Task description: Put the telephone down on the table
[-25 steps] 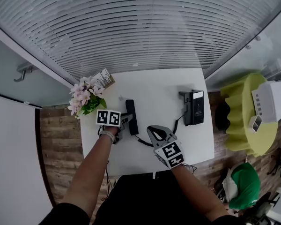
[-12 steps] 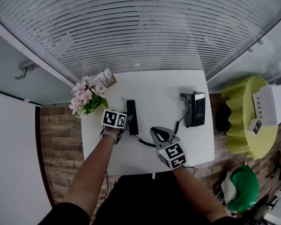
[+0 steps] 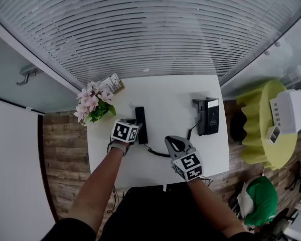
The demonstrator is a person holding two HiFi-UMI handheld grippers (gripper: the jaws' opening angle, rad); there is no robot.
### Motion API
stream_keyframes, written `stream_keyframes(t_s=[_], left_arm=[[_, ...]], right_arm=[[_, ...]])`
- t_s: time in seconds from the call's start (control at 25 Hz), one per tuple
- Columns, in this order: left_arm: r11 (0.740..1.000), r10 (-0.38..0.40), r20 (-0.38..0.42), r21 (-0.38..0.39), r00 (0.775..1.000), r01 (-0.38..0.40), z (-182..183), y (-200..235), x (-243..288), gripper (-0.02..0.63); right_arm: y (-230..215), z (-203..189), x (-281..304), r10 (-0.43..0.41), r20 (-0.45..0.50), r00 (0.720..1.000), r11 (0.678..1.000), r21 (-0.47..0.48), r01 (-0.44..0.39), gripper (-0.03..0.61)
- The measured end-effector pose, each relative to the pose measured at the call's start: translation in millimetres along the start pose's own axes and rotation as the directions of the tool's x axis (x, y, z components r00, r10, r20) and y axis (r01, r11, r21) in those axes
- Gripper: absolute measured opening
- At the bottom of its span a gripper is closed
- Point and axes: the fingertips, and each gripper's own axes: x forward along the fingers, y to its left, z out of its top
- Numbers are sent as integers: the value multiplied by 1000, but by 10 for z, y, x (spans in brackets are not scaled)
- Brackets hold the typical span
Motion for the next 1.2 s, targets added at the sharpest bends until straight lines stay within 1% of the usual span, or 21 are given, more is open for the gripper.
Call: stream_keyframes(t_s=[0.16, 0.24, 0.36, 0.52, 0.6, 0.68, 0.8, 0.88, 1.0, 1.12, 1.2], left_arm=[[999, 8, 26, 31, 1000, -9, -14, -68, -78, 132], [997, 10, 55, 75, 998, -15, -26, -152, -139, 132], [987, 13, 113, 161, 993, -31, -16, -350, -316, 132], [976, -4, 216, 214, 976, -43, 44, -636, -593, 132], [968, -27, 281, 248, 959, -46, 117, -828, -777, 132], [956, -53, 346, 290, 937, -53, 222, -1048, -1004, 132], [946, -96, 418, 320, 903, -47, 361, -1377, -1332, 132], [946, -121, 459, 322, 880, -38, 420, -1574, -1517, 132], [947, -150, 522, 319, 840, -28, 448, -1849, -1782, 132], [949, -154, 560, 314, 814, -36, 400, -2094, -2015, 132], [951, -152, 588, 305, 795, -44, 368, -2250, -2157, 132]], right_arm=[[-42, 33, -71, -15, 13, 1000, 1000, 2, 15, 23], [-55, 43, -125, -24, 22, 999, 1000, 2, 24, 23], [-39, 47, -242, -24, 47, 999, 1000, -2, 24, 23], [21, 79, -458, -14, 104, 995, 1000, -20, 16, 23], [70, 118, -589, -11, 130, 991, 1000, -22, 14, 23], [128, 203, -716, -7, 154, 988, 1000, -27, 11, 23], [206, 428, -917, 5, 204, 979, 999, -52, 6, 23], [252, 609, -1065, 17, 245, 969, 997, -78, 2, 23], [347, 789, -1293, 50, 285, 957, 990, -142, -9, 23], [449, 874, -1552, 87, 316, 945, 980, -195, -25, 23], [487, 902, -1725, 103, 338, 935, 977, -211, -31, 23]])
